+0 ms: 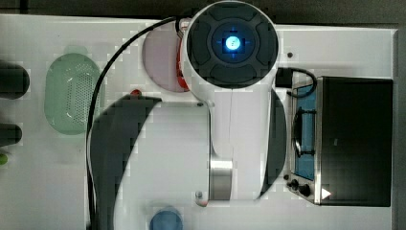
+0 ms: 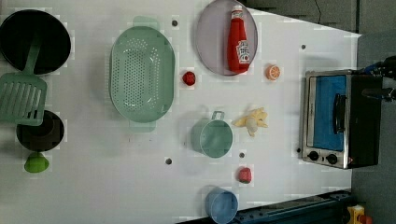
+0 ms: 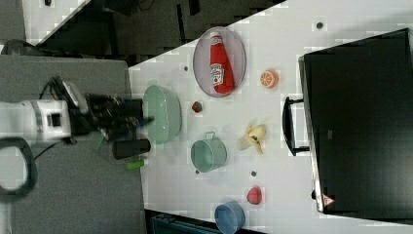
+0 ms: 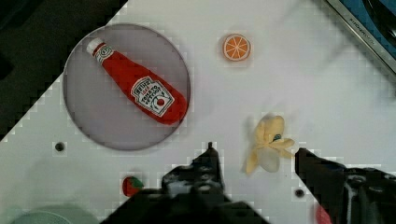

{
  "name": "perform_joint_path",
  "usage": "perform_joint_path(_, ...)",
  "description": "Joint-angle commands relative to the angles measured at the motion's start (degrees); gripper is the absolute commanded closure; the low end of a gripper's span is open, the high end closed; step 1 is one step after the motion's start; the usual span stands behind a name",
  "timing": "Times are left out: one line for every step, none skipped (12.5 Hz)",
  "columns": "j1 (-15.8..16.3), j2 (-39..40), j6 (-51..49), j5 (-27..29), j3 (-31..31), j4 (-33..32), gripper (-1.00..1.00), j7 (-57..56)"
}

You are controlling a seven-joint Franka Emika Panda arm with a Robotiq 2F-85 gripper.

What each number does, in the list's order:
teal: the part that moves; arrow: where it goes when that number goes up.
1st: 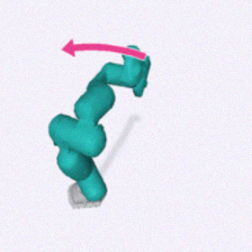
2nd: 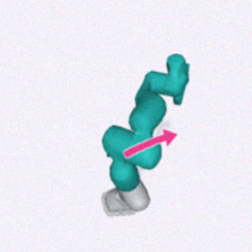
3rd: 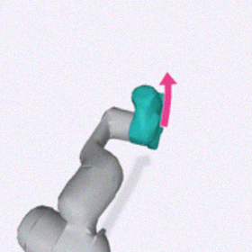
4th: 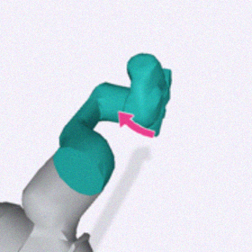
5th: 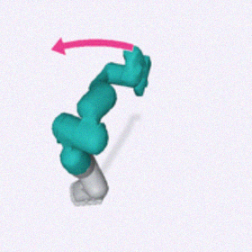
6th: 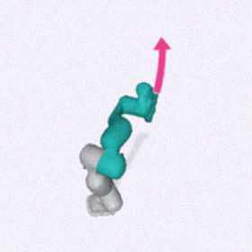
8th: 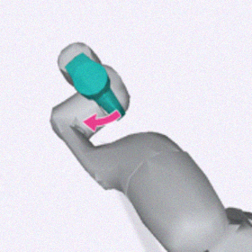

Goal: Pick banana from table and place on oven.

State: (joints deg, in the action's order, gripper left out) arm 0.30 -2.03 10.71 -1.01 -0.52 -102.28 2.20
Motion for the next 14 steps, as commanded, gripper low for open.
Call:
perform_joint_path(-0.9, -31.2, -12.5, 1.3, -1.6, -18.2, -0.59, 2.6)
perform_joint_path(-0.9, -31.2, -12.5, 1.3, -1.6, -18.2, -0.81, 2.6)
perform_joint_path(-0.9, -31.2, -12.5, 1.3, -1.6, -18.3, -0.99, 2.6)
perform_joint_path(-0.9, -31.1, -12.5, 1.3, -1.5, -18.3, -1.0, 2.6)
perform_joint_path(-0.9, -30.9, -12.5, 1.3, -1.5, -18.4, -1.0, 2.6)
perform_joint_path(-0.9, -30.5, -12.3, 1.3, -1.5, -18.8, -1.0, 2.6)
perform_joint_path(-0.9, -29.6, -11.8, 1.3, -1.5, -19.3, -1.0, 2.6)
perform_joint_path(-0.9, -28.3, -11.0, 1.3, -1.5, -20.0, -1.0, 2.6)
perform_joint_path(-0.9, -26.7, -9.3, 1.3, -1.4, -20.6, -1.0, 2.6)
perform_joint_path(-0.9, -24.7, -6.8, 1.3, -1.4, -21.5, -1.0, 2.6)
perform_joint_path(-0.9, -22.5, -4.1, 1.3, -1.3, -22.5, -1.0, 2.6)
perform_joint_path(-0.9, -20.2, -1.3, 1.3, -1.3, -23.7, -1.0, 2.6)
perform_joint_path(-0.9, -17.9, 1.9, 1.3, -1.3, -25.0, -1.0, 2.6)
perform_joint_path(-0.9, -15.8, 5.7, 1.3, -1.3, -26.3, -1.0, 2.6)
